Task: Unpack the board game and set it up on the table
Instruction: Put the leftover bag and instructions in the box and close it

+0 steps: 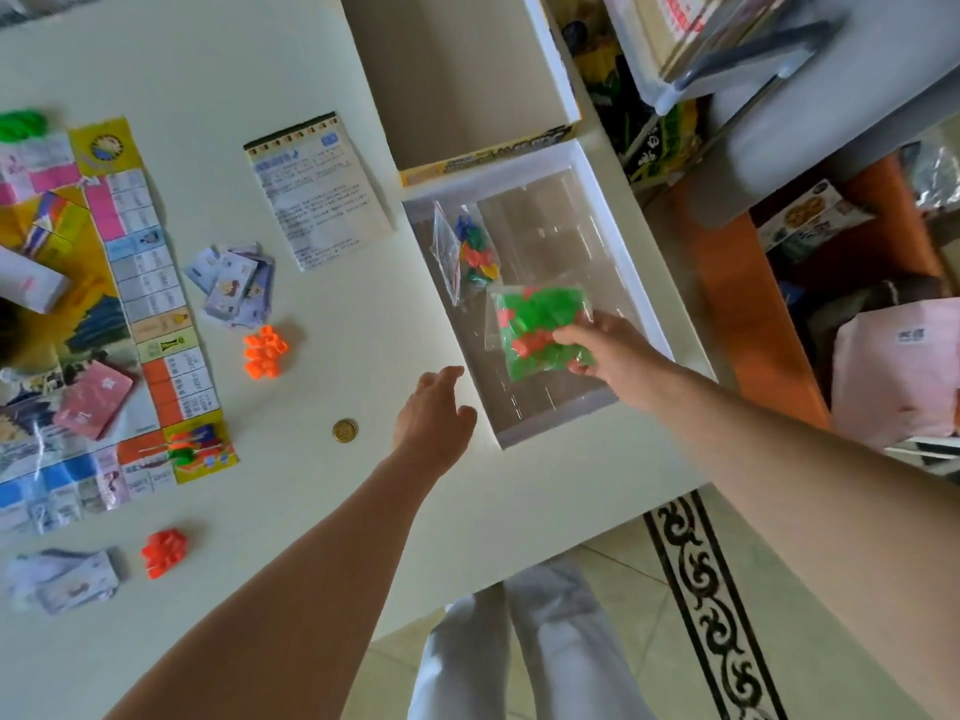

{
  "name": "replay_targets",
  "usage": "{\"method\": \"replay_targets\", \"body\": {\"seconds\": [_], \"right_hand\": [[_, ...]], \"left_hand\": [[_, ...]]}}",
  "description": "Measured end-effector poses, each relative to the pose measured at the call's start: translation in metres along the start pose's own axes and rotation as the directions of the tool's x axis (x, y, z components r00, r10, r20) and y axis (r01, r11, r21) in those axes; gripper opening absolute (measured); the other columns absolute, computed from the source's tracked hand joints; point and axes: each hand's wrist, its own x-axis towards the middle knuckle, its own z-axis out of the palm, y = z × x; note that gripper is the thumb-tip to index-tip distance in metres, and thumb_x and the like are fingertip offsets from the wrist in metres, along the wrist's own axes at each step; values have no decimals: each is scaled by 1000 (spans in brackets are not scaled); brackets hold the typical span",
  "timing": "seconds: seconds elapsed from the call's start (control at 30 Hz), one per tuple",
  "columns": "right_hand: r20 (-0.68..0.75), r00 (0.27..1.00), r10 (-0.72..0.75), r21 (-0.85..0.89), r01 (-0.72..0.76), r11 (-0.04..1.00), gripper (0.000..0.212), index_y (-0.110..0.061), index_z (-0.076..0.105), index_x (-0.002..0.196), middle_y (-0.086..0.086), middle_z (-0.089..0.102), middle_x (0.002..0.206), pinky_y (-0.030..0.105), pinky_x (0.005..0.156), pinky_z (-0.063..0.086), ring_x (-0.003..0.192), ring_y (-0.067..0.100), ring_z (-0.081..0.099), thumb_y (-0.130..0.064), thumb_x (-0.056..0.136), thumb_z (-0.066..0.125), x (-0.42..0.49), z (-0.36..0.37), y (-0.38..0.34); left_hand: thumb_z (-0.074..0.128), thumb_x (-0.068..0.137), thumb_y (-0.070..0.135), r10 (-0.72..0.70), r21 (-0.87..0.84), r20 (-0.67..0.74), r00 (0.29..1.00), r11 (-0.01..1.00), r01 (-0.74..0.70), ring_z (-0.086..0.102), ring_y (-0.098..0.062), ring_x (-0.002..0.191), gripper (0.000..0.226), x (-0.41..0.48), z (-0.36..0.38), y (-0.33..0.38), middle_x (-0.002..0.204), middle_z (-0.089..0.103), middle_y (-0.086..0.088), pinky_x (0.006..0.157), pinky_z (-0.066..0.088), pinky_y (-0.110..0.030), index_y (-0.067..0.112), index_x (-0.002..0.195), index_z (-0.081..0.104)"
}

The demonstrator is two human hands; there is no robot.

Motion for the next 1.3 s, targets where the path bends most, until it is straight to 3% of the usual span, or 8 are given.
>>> {"method": "replay_targets", "body": {"seconds": [0.17, 0.27, 0.43, 0.53, 0.87, 1.0, 1.13, 1.3], "right_hand": [[-123, 983, -135, -70, 127, 989, 45, -13, 43, 110, 1, 55, 103, 20, 63, 50, 83, 13, 57, -18, 79, 76, 63, 45, -60], [-100, 975, -198, -269, 165, 949, 50, -13, 34, 116, 4, 47, 116, 32, 84, 49, 102, 18, 51, -19, 83, 72, 99, 60, -64], [-42, 799, -600, -776, 352, 523, 85, 0, 27, 143, 20, 40, 133, 46, 102, 38, 121, 34, 42, -12, 74, 75, 115, 66, -53], [85, 696, -713, -818, 458, 349, 66, -10, 46, 128, 17, 48, 126, 51, 90, 44, 113, 36, 47, -11, 70, 74, 110, 62, -46], [304, 774, -555, -906, 415, 83, 53, -13, 47, 137, 11, 36, 147, 45, 105, 33, 134, 30, 35, -22, 87, 62, 107, 57, -53], [212, 733, -647, -909, 391, 145, 36, -12, 63, 109, 13, 49, 126, 41, 91, 34, 116, 32, 44, -26, 76, 62, 101, 65, -71], [231, 654, -721, -737, 601, 309, 25, -4, 59, 99, 13, 53, 103, 35, 78, 41, 95, 29, 52, -11, 75, 54, 93, 100, -76], [456, 744, -489, -668, 648, 365, 41, -6, 54, 122, 11, 47, 129, 41, 96, 43, 116, 27, 50, -7, 82, 60, 97, 172, -73]], "left_hand": [[50, 91, 13, -15, -72, -113, 994, 997, 7, 55, -29, 115, 56, 31, -21, 5, 142, 42, -9, 91, 46, -38, 17, 144, 34], [52, 89, 10, -30, -80, -191, 981, 997, 15, 49, -30, 120, 60, 51, -30, 14, 143, 37, -10, 91, 43, -38, 13, 145, 30], [52, 88, 11, 66, -2, -280, 958, 998, -69, 27, -24, 138, 76, 78, -37, 29, 158, 13, 0, 106, 35, -38, 23, 153, 14], [52, 89, 13, 37, 51, -176, 984, 998, -28, 15, -21, 145, 80, 93, -35, 34, 161, 6, 7, 112, 27, -39, 24, 154, 7], [55, 88, 22, -13, 78, -114, 993, 997, 22, 23, -26, 134, 75, 98, -41, 35, 147, 18, -3, 104, 34, -39, 28, 152, 16], [52, 92, 18, -61, -89, -138, 989, 995, 49, 44, -27, 124, 54, 86, -53, 14, 138, 38, -8, 99, 40, -38, 24, 144, 38], [52, 89, 15, -155, -160, -182, 971, 979, 127, 53, -26, 115, 39, 68, -67, -32, 126, 53, -9, 97, 44, -35, 20, 127, 57], [54, 86, 11, -299, -230, -299, 906, 944, 236, 55, -28, 110, 35, 70, -108, -90, 121, 58, -10, 92, 42, -32, 16, 119, 63]]}}
